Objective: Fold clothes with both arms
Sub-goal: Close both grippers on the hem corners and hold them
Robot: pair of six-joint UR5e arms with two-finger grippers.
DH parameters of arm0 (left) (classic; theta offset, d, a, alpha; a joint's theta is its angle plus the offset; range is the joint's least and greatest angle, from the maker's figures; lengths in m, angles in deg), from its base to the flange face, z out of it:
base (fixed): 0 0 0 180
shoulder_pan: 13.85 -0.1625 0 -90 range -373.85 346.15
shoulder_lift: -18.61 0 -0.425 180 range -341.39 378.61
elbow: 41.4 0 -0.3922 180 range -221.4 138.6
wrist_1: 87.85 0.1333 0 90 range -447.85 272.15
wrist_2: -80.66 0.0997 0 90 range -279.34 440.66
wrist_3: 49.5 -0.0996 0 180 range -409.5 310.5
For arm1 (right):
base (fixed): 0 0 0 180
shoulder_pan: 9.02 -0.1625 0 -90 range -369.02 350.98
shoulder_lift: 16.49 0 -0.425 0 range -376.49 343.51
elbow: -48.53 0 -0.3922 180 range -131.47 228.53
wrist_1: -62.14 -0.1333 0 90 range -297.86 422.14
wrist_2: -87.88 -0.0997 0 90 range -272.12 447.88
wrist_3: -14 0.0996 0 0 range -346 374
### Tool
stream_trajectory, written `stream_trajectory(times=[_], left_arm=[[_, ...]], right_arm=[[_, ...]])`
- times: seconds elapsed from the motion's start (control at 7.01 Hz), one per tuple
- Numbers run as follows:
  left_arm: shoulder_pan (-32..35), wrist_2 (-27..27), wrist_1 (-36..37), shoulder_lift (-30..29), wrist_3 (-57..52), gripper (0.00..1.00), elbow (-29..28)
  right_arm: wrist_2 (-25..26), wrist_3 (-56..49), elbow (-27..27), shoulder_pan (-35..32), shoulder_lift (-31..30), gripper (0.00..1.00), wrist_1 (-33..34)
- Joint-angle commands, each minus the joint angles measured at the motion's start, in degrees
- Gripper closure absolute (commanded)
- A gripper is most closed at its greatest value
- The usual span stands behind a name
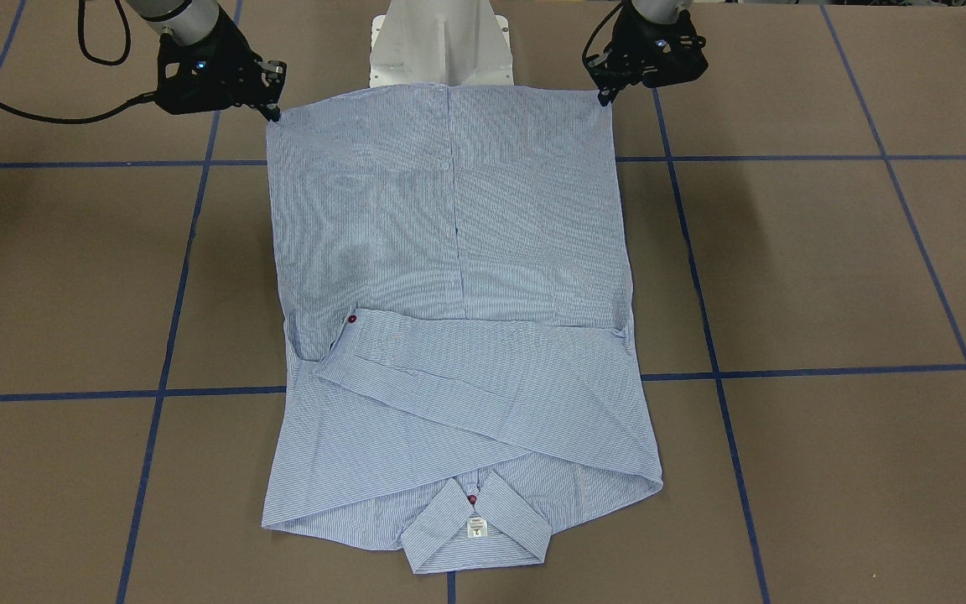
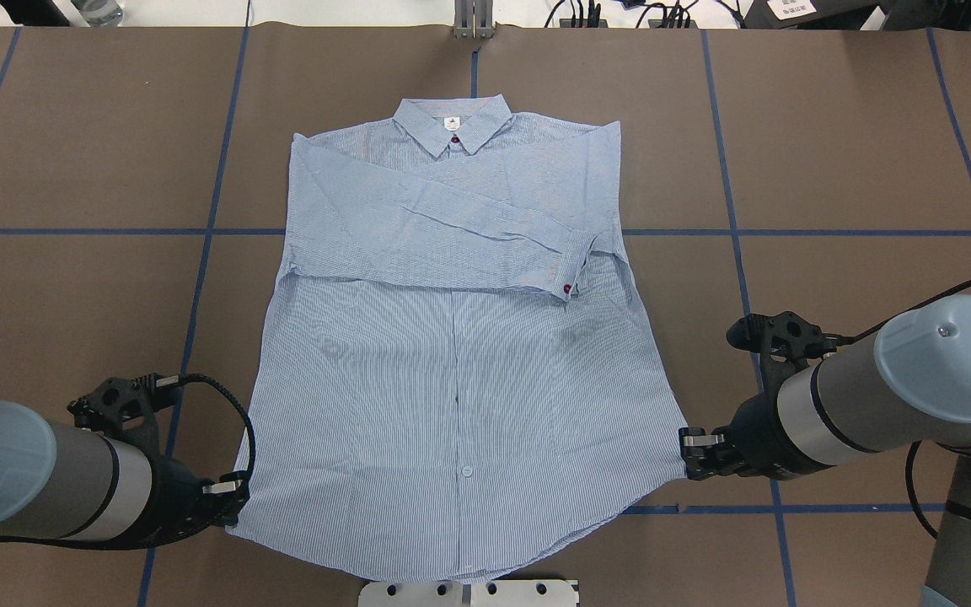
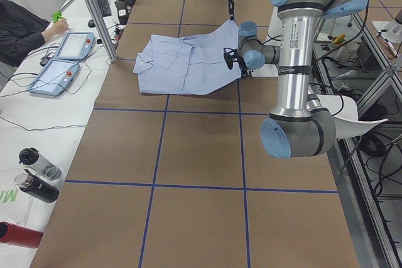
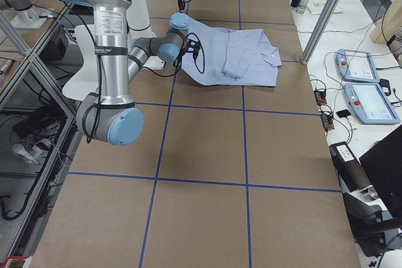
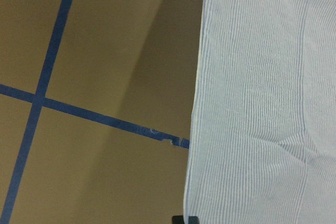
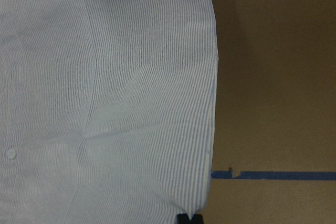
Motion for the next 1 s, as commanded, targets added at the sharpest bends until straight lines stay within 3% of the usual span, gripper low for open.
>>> stream_trajectory(times=[0.0,0.86], left_arm=[[0.91,0.0,0.03,0.05,-1.27,1.0,-0.56],[1.96,-0.18,-0.06,-0.04,-1.98,1.0,-1.36]], right_arm=[[-0.07,-0.03,-0.3,-0.43,0.03,1.0,-0.05],[0.02,-0.03,-1.35,-0.96,0.21,1.0,-0.05]])
